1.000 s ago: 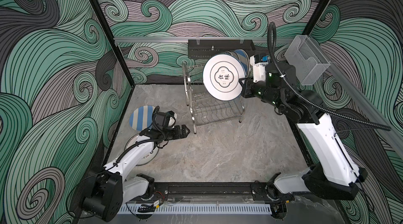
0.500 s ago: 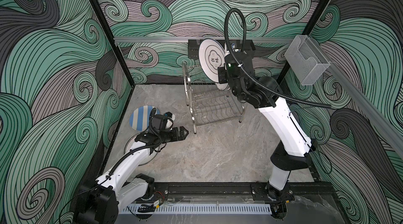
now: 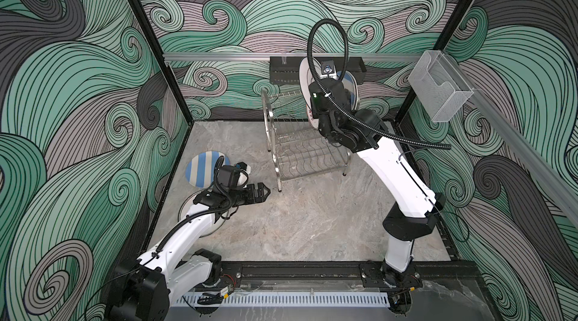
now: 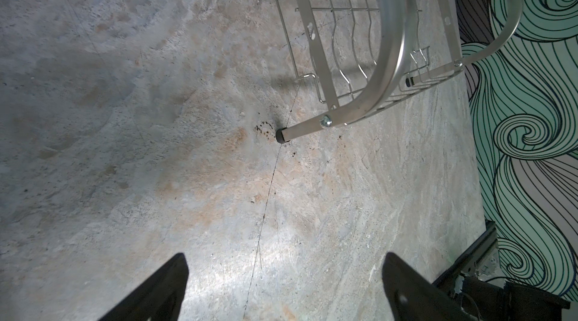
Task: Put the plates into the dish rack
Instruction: 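Lower the cloud-logo plate into the top tier in front of the sunburst plate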
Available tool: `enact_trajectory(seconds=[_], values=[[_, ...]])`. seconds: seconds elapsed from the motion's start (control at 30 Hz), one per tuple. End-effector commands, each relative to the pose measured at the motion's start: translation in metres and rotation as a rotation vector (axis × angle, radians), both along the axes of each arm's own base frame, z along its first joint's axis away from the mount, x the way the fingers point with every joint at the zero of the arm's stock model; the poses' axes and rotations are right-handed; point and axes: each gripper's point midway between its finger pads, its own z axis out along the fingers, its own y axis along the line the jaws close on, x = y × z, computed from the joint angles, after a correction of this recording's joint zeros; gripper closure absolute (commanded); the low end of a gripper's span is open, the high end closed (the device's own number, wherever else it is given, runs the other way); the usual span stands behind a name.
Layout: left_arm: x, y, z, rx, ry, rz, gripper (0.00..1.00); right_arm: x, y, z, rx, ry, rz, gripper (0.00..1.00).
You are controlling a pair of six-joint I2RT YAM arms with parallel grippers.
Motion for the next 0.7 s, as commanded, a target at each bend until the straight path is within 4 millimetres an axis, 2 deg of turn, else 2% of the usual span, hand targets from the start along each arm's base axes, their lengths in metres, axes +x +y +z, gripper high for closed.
enact_trajectory(seconds=[0.0,0.37,0.67], values=[[-0.003,0.003,0.0,-0.006,0.002,0.008,0.01,0.001,-0.006,0.011,0.072,-0.059,-0.056,1.0],[-0.005,0.002,0.0,-0.012,0.005,0.01,0.01,0.014,0.007,-0.007,0.058,-0.034,-0.057,1.0],[-0.007,0.003,0.002,-0.017,-0.007,0.014,0.01,0.022,0.003,-0.018,0.054,-0.018,-0.088,1.0]])
